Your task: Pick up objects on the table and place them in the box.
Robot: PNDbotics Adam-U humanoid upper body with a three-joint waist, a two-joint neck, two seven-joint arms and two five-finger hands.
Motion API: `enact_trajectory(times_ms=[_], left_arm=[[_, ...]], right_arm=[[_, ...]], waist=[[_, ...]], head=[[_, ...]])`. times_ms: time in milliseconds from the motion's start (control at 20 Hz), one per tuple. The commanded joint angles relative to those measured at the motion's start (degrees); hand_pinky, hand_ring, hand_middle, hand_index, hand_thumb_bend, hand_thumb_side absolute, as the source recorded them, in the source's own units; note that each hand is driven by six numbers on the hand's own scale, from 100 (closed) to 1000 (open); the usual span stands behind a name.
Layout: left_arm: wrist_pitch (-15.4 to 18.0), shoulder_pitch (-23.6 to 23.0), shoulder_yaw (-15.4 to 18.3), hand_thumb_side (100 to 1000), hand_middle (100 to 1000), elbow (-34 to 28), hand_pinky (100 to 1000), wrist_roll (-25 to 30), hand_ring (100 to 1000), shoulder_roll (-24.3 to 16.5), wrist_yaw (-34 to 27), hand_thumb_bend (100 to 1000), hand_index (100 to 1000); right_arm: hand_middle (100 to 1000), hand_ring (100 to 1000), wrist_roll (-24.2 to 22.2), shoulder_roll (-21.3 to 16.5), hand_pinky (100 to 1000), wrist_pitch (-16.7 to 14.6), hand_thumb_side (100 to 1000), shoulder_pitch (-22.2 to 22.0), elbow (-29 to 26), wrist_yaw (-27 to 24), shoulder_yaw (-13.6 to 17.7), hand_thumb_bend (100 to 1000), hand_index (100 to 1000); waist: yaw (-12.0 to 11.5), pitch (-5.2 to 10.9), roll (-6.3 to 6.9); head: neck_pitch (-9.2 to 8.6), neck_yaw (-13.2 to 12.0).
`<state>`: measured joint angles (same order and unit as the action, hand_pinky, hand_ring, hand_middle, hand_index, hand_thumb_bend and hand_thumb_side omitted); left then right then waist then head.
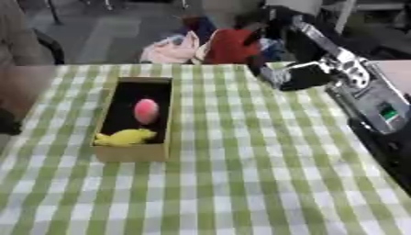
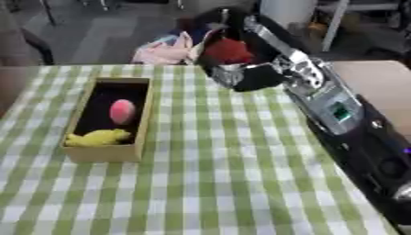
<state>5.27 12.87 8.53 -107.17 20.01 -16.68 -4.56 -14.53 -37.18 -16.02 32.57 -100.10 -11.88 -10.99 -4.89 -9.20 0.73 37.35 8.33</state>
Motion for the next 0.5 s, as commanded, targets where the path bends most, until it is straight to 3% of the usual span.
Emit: enact_trajectory(times_ms=[50, 500], left_arm=[[-0.12, 0.05, 1.35, 550, 612, 0.13, 663, -1.48, 651, -1.15, 0.79, 100, 784], [-0.14, -1.30, 2.70, 568, 609, 1.36, 661, -2.75, 648, 0.08, 2.63, 100, 782]], right_arm=[[728, 926, 0.77, -1.46, 699, 1.95, 192, -3.41, -5.58, -2.37, 3.47, 100, 827], [700, 930, 2.21, 3.72, 683, 5.51, 266, -15.32, -9.18, -1.17, 8.72, 100, 812]], waist=[[0.72, 0.80, 0.31], [4.82, 0.04, 1.38]], head=[[0.73, -1.51], [2.41, -5.20]])
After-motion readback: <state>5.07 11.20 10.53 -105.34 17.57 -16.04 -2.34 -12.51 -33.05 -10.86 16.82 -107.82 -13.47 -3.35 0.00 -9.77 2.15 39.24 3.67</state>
